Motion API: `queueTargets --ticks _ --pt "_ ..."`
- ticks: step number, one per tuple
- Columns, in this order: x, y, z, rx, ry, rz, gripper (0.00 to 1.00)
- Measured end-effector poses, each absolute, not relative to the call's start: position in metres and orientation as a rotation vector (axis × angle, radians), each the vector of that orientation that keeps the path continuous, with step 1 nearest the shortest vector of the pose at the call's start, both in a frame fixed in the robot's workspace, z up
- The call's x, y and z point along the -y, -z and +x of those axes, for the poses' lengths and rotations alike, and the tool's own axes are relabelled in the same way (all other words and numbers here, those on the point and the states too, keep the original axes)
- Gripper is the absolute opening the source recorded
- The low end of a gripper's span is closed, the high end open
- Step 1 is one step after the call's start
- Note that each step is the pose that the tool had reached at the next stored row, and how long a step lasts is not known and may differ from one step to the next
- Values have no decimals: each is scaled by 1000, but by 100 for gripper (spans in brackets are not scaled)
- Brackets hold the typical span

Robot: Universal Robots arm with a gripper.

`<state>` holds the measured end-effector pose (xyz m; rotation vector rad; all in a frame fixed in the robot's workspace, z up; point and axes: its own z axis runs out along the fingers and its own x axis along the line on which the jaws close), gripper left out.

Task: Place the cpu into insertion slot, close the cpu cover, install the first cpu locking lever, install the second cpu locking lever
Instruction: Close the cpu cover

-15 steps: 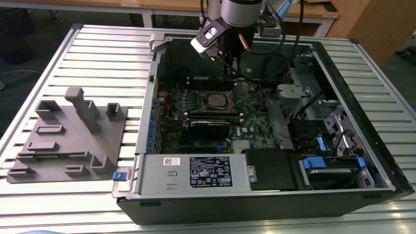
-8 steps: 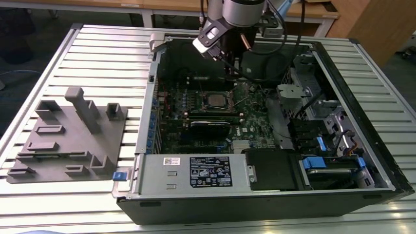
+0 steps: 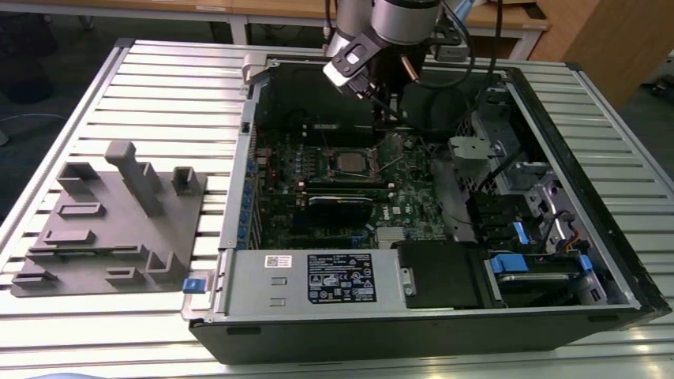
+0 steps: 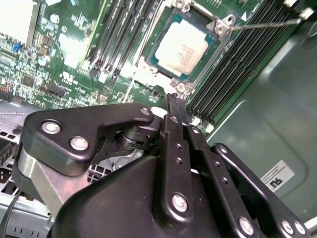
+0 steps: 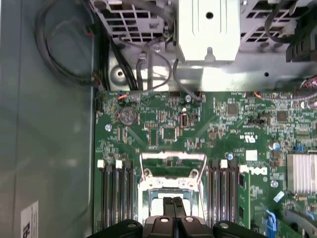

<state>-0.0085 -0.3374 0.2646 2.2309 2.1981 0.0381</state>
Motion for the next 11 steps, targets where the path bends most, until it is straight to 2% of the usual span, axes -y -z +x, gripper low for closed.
queueTargets --ticks 11 --pt "337 -264 12 -2198 -38 2231 11"
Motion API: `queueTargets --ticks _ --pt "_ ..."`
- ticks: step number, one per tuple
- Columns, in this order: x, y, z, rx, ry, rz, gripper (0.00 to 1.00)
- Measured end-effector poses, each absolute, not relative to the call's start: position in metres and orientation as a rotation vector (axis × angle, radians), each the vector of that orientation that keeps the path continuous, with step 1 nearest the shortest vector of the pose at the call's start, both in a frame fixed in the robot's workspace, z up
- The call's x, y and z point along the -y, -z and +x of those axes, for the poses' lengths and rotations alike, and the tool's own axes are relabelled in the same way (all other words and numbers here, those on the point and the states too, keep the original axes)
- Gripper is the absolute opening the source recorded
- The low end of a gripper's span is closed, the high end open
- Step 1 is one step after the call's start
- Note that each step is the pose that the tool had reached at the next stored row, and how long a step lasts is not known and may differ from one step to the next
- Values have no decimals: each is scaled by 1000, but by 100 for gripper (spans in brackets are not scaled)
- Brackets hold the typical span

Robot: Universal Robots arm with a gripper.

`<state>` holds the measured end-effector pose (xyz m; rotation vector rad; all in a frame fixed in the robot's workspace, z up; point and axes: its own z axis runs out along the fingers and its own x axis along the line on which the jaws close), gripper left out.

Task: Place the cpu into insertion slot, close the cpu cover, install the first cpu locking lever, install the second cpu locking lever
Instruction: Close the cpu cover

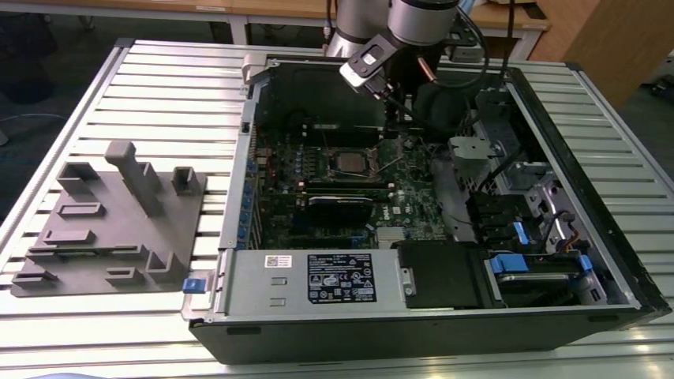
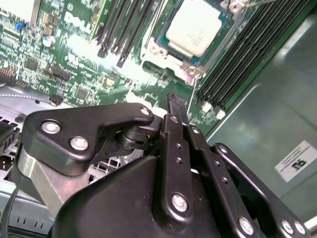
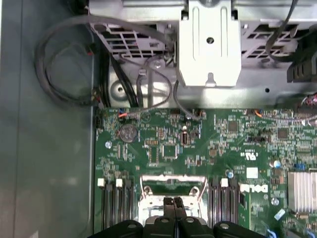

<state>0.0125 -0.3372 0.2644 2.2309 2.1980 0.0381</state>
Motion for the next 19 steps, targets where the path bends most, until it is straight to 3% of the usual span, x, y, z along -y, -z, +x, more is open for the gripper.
queueTargets --ticks 19 --pt "337 -264 47 -2198 -38 2231 11"
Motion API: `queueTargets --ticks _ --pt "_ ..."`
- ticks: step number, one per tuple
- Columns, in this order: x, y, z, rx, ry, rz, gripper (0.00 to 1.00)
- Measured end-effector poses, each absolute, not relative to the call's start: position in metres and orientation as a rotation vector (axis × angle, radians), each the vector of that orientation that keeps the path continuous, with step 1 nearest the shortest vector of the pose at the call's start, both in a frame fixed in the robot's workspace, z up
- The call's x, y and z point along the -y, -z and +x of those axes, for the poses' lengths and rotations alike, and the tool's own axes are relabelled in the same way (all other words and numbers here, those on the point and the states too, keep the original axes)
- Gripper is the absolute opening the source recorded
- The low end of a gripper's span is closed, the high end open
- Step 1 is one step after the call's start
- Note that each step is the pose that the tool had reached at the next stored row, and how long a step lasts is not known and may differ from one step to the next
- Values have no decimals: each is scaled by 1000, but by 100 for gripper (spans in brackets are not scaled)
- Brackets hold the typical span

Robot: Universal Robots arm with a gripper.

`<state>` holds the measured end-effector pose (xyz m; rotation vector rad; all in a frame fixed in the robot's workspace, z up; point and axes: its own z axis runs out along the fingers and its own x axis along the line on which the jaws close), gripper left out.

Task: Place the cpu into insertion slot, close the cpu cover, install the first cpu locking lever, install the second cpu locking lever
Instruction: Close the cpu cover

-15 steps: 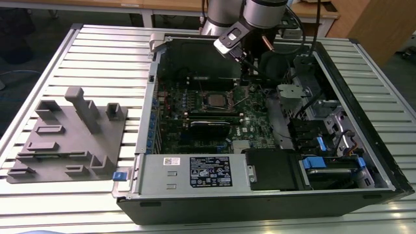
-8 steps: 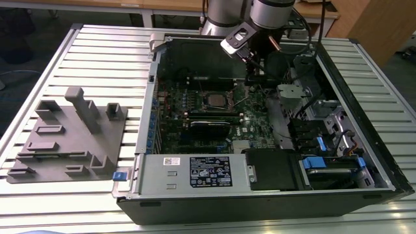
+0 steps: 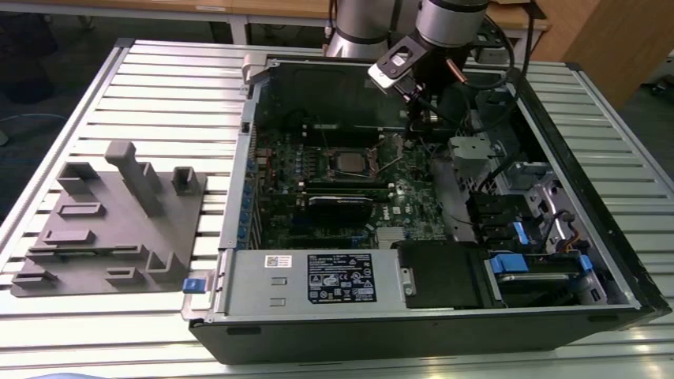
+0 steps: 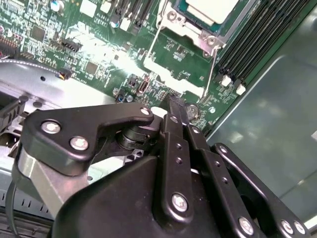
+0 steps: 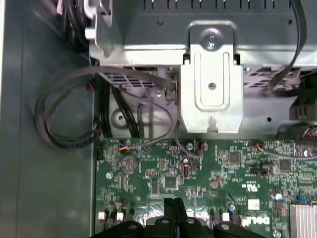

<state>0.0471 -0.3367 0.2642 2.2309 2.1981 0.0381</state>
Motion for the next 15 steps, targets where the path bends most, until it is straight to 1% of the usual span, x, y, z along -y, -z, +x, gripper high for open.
queueTargets --ticks 8,15 --pt "337 -264 49 -2198 -38 2231 11" --pt "337 -258 49 -2194 -58 2227 11"
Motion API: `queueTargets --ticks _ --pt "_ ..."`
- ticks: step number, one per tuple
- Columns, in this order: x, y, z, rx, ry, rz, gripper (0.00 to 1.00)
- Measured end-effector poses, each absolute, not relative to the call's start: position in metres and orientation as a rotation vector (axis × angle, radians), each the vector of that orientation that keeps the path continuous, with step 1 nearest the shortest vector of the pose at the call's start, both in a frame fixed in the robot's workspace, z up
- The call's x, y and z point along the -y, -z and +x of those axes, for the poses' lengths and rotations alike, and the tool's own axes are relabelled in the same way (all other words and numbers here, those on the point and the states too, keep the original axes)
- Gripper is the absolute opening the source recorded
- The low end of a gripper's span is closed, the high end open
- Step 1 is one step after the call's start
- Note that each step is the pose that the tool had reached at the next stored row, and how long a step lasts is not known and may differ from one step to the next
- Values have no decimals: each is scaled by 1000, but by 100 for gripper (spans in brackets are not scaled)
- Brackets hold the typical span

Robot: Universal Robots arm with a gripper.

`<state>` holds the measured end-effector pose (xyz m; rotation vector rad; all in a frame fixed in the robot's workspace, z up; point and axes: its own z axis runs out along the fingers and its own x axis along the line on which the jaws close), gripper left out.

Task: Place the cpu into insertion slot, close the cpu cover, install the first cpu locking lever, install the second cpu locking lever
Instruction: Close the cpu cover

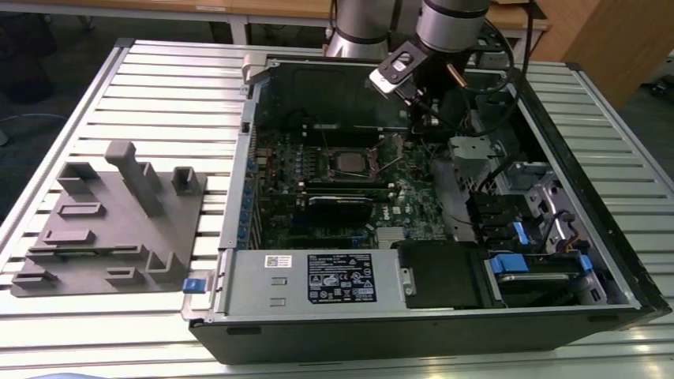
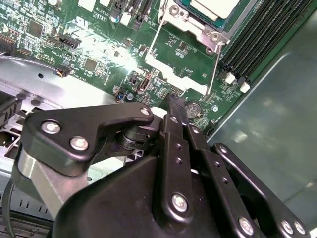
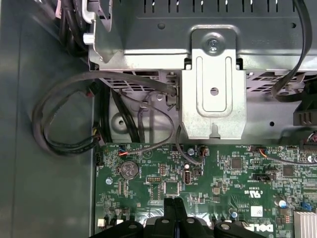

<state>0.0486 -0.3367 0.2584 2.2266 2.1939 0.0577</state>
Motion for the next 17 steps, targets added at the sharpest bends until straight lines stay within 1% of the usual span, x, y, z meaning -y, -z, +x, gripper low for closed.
queueTargets --ticks 9,17 --pt "337 -245 49 -2192 -63 2225 11" --pt "337 -244 49 -2192 -63 2225 11"
